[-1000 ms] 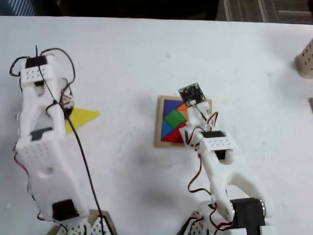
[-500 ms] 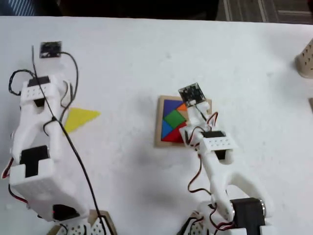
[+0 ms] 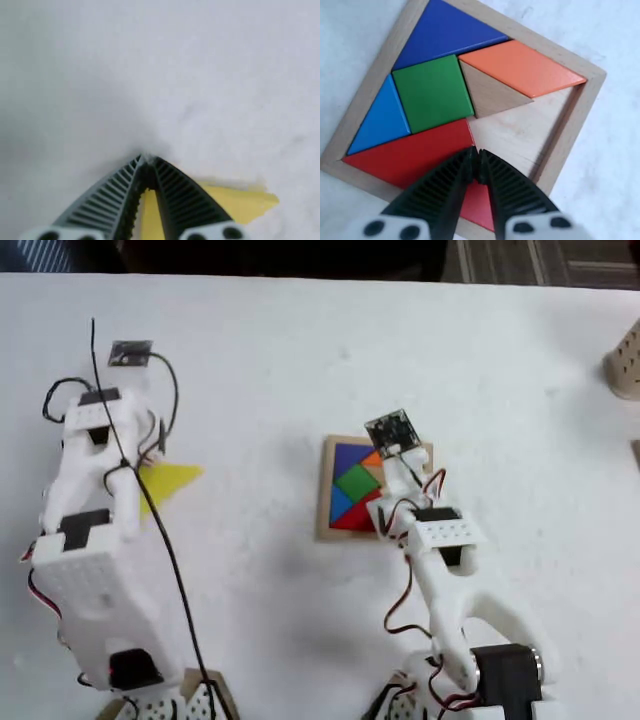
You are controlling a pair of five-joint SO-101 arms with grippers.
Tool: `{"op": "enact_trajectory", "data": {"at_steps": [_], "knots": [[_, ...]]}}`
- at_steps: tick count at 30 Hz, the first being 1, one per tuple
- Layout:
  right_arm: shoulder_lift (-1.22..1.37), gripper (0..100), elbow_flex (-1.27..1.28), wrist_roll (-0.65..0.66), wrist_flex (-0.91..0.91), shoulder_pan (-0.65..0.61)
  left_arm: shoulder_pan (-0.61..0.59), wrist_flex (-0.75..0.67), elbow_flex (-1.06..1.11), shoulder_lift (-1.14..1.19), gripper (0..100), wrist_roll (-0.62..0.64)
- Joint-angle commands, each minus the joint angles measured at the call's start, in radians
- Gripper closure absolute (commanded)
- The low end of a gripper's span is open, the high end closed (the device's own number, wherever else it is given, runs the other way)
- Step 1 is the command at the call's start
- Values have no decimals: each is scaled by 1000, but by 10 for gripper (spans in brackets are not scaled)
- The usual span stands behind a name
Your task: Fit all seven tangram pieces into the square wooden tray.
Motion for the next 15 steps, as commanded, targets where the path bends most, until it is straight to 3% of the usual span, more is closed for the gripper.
{"op": "enact_trajectory", "data": {"at_steps": [1,6,9,15], "knots": [[12,981,-12,12,7,-24,-12,123,-23,-8,977,18],[12,981,-12,12,7,-24,15,222,55,-10,978,34],[12,981,-12,12,7,-24,15,242,92,-21,978,130],[12,981,-12,12,7,-24,58,123,358,-216,978,184]]}}
